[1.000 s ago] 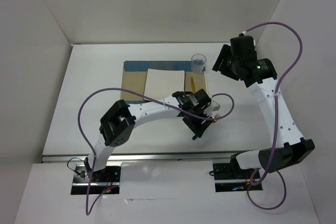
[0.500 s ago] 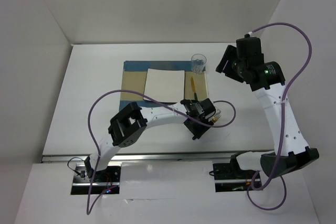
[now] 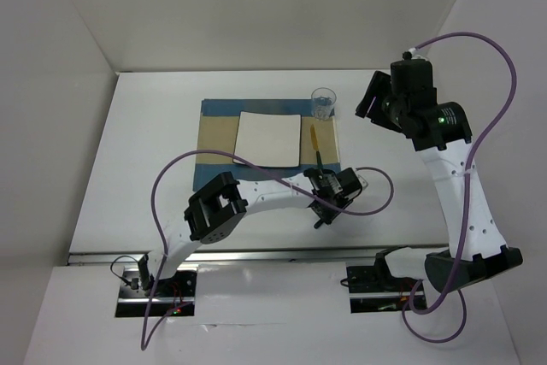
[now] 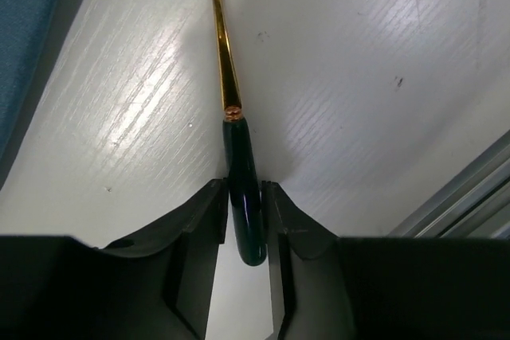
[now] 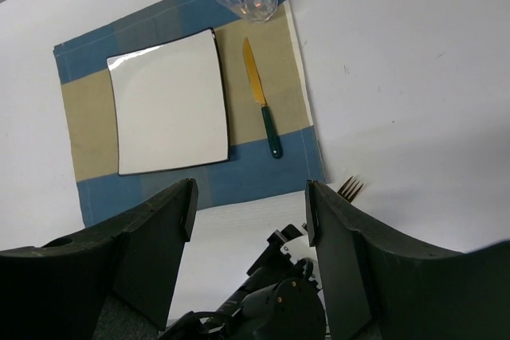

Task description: Set the dinner table for one person

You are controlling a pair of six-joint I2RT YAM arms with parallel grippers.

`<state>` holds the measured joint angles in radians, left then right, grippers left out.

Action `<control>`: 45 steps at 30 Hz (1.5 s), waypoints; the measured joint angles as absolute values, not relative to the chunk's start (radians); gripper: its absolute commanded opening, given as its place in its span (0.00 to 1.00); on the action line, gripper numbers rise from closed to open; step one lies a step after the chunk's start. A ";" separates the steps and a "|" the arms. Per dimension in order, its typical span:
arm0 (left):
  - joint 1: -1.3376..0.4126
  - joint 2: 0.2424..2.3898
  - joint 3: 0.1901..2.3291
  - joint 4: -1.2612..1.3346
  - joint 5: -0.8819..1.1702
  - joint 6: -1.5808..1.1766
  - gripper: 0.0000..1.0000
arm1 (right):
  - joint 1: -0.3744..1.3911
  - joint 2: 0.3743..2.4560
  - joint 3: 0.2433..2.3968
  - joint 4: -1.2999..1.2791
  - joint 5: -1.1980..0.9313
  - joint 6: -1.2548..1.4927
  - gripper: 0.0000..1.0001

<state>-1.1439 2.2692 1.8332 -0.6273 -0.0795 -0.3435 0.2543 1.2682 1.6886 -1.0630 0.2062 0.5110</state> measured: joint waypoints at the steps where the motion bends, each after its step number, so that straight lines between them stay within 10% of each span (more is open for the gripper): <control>1: -1.147 2.269 1.833 -0.628 -0.088 -0.347 0.36 | 0.254 1.268 1.689 -1.063 0.207 0.509 0.68; 7: -1.161 2.264 1.825 -0.631 -0.154 -0.344 0.00 | 0.254 1.268 1.689 -1.063 0.210 0.504 0.68; 33: -1.145 1.759 1.444 -0.801 -0.147 -0.353 0.00 | 0.254 1.268 1.689 -1.040 0.233 0.509 0.68; 45: -0.680 1.600 1.378 -0.817 -0.090 -0.400 0.00 | 0.254 1.268 1.686 -1.031 0.247 0.519 0.68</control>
